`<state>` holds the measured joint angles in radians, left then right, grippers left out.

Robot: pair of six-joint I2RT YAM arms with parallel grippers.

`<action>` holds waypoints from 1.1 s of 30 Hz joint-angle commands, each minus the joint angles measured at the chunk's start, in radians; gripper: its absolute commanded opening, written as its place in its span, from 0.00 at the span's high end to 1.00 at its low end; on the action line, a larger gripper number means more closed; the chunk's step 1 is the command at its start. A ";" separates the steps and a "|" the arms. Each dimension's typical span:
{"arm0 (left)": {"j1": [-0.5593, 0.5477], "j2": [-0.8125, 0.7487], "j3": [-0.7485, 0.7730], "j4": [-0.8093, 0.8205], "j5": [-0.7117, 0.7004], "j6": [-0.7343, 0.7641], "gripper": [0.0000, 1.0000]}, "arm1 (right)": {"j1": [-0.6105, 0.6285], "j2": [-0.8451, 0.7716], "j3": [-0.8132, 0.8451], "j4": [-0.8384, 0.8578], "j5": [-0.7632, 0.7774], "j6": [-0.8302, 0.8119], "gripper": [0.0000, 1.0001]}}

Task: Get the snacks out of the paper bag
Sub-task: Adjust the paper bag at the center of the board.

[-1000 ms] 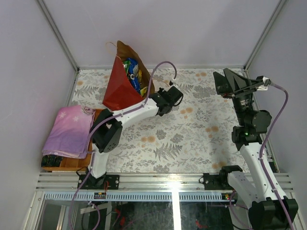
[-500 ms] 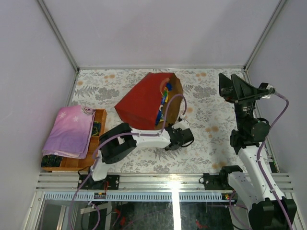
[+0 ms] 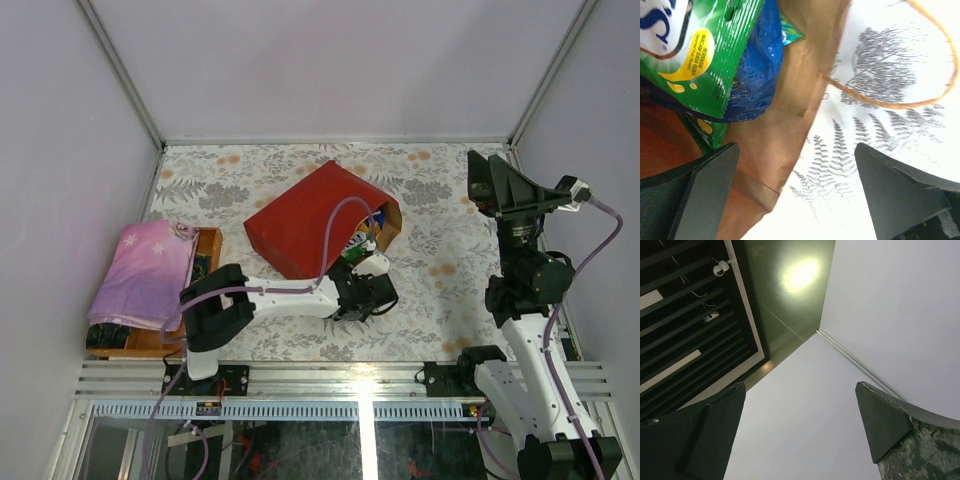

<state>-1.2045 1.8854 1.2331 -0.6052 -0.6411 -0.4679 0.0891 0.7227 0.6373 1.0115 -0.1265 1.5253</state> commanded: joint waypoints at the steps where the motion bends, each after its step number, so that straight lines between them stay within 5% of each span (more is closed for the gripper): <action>1: -0.006 -0.105 0.067 0.043 0.129 0.051 0.00 | 0.008 0.024 0.070 -0.038 -0.085 0.000 0.01; 9: -0.004 -0.268 0.171 0.096 0.335 0.140 0.00 | 0.007 0.030 0.106 -0.071 -0.142 -0.102 0.01; 20: 0.046 -0.459 0.172 0.143 0.308 0.245 0.00 | 0.008 0.112 0.119 0.001 -0.114 -0.033 0.01; 33: 0.213 -0.394 0.300 0.111 0.367 0.340 0.05 | 0.007 0.090 0.108 0.075 0.054 -0.076 0.01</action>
<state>-1.0084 1.4517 1.4666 -0.5159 -0.2943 -0.1844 0.0902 0.8337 0.7071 1.0077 -0.1459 1.4940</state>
